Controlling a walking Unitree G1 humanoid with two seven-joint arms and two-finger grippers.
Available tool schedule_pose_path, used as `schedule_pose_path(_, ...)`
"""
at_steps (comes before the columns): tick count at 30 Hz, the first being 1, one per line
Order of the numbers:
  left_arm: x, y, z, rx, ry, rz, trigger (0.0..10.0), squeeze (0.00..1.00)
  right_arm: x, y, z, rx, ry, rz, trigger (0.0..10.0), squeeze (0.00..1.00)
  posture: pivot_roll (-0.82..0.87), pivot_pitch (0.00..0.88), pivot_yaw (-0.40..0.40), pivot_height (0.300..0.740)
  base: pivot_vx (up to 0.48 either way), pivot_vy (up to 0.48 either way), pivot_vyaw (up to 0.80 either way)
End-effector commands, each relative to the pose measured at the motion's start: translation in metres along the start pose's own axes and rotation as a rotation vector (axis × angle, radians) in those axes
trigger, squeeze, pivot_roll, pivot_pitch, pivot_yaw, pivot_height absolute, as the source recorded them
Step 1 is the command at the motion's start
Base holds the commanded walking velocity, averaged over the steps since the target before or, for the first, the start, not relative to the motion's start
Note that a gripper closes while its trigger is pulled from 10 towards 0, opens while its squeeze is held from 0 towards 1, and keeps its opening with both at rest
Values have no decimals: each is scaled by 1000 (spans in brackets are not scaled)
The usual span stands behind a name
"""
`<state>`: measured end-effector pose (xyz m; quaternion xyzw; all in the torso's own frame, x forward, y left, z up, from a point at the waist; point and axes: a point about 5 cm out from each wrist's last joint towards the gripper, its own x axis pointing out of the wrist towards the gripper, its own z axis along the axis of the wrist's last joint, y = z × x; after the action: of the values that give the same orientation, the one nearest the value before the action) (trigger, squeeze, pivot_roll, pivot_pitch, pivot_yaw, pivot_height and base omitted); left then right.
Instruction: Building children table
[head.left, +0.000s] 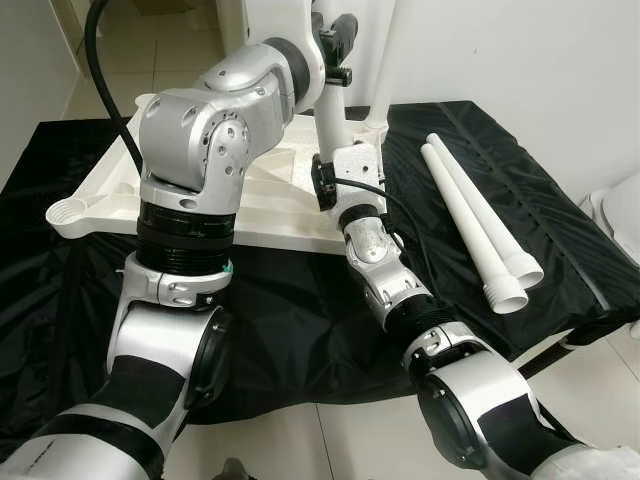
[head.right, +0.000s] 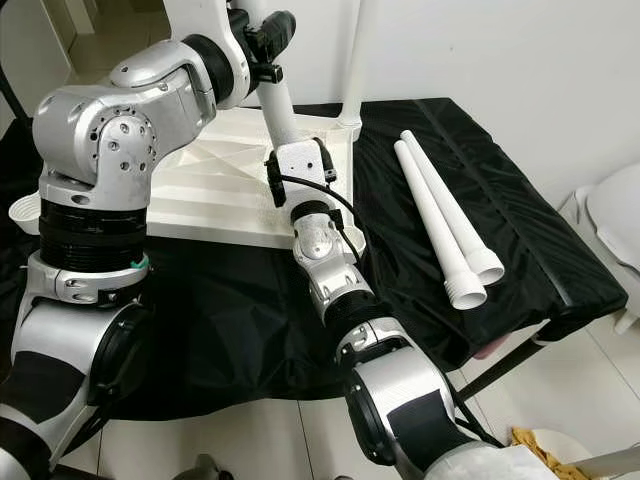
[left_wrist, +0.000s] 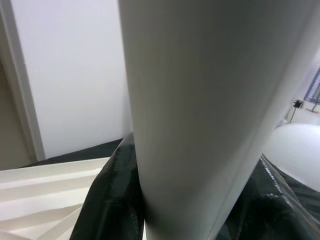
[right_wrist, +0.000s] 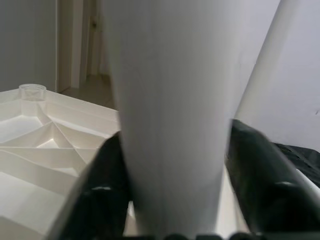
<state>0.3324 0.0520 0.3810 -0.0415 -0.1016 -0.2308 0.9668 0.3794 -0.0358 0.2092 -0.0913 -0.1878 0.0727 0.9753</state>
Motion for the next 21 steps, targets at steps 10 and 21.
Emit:
schedule_pose_path(10,-3,-9,13,18,-44,-15,10000,0,4,-6,-1,8,17,-36,0,0,42,28,-21,740,0,0,0)
schedule_pose_path(21,-6,-8,25,142,-157,29,10000,0,7,-18,-4,23,51,-116,10000,0,40,27,-20,740,0,0,0)
